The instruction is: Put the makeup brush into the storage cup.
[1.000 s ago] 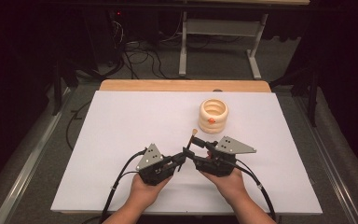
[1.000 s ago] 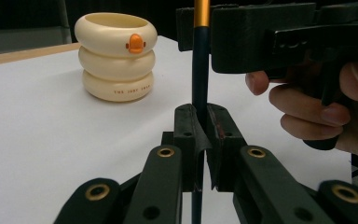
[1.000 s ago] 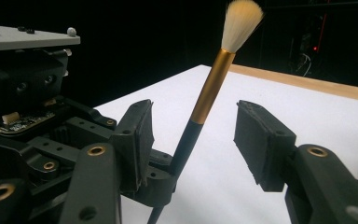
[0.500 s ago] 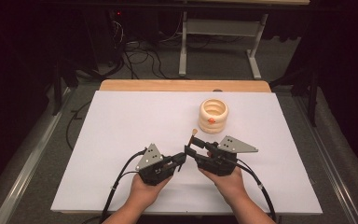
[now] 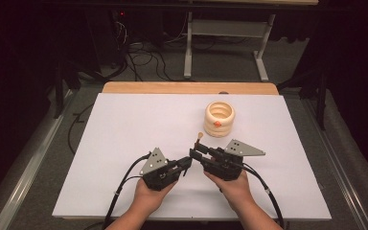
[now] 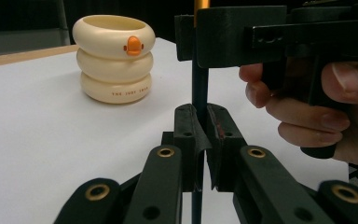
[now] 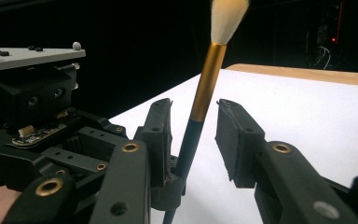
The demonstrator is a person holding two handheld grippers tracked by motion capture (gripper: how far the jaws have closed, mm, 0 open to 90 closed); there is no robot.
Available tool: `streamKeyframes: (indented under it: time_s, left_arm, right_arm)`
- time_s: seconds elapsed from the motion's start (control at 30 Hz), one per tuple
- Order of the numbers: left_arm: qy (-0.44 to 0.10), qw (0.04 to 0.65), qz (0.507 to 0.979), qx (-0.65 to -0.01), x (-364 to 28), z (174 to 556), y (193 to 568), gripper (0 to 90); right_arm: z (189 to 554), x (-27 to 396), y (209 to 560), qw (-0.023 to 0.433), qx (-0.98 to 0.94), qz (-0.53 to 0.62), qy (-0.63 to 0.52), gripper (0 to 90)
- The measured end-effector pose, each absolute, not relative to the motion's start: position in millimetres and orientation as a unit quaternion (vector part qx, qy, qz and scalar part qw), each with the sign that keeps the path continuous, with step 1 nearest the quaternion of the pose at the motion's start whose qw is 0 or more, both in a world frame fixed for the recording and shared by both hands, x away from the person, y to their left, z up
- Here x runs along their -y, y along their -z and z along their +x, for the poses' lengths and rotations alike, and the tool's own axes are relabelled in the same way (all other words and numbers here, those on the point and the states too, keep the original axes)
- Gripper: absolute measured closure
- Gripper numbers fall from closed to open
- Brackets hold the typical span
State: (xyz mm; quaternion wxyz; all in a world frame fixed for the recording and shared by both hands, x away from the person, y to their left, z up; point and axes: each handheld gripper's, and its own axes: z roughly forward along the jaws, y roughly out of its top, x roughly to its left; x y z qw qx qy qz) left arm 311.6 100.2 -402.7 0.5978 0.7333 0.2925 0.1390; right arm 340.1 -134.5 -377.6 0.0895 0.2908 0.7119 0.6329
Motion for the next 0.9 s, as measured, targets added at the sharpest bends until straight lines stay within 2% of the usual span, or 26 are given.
streamKeyframes:
  time_s: [0.33, 0.9]
  left_arm:
    - [-0.140, 0.598, 0.733, -0.292, -100.5, 311.4, 402.4, 83.6]
    - [-0.141, 0.594, 0.737, -0.291, -99.4, 311.7, 403.3, 83.5]
  right_arm:
    - [339.7, 134.1, 377.7, 0.089, -0.712, 0.287, -0.634, 72.6]
    - [339.9, 132.8, 379.5, 0.078, -0.712, 0.288, -0.636, 84.7]
